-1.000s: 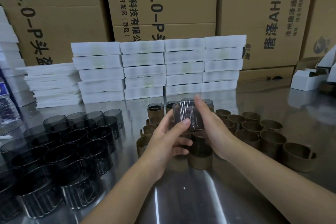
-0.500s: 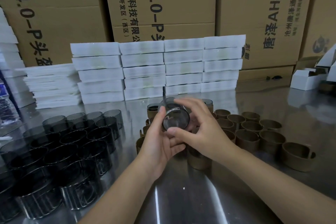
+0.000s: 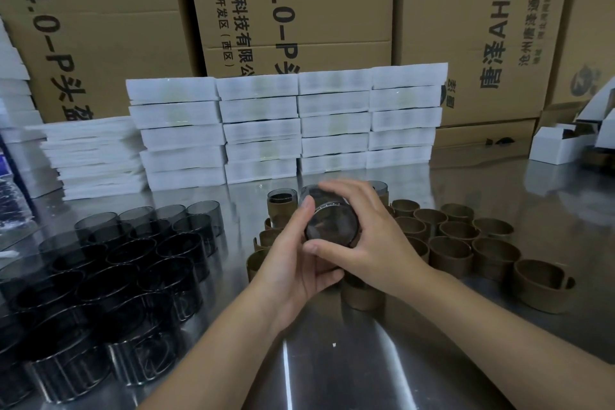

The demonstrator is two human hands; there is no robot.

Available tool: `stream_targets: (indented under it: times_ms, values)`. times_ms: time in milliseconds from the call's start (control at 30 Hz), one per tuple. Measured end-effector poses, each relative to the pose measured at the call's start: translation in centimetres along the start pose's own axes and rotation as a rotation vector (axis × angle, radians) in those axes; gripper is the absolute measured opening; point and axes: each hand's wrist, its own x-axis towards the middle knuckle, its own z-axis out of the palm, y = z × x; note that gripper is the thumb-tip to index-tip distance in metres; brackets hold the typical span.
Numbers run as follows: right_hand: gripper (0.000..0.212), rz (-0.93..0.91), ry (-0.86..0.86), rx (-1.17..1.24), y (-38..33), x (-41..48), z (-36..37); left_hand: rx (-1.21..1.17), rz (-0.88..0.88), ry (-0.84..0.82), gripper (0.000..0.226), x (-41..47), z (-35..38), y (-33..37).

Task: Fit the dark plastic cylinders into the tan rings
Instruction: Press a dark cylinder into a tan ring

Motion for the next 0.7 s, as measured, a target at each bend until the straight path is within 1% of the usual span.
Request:
stream_targets:
  times_ms: [167,500,700]
  values:
    - [0.072,0.04,0.03,-0.01,0.19,-0.04,0.03,0.026,-0.035,-0.026,0.07,-0.1,0.07,0.05]
    - [0.062,0.085,0.074,-0.057,0.07,-0.07,-0.14,-0.011,-0.109,-0.049,0.079,-0.24,0.34,0.08]
    - [0.054,0.091,0.096,-0.054,0.08,0.09,-0.2,0.013,-0.156,-0.067,0.068,-0.21,0.23,0.05]
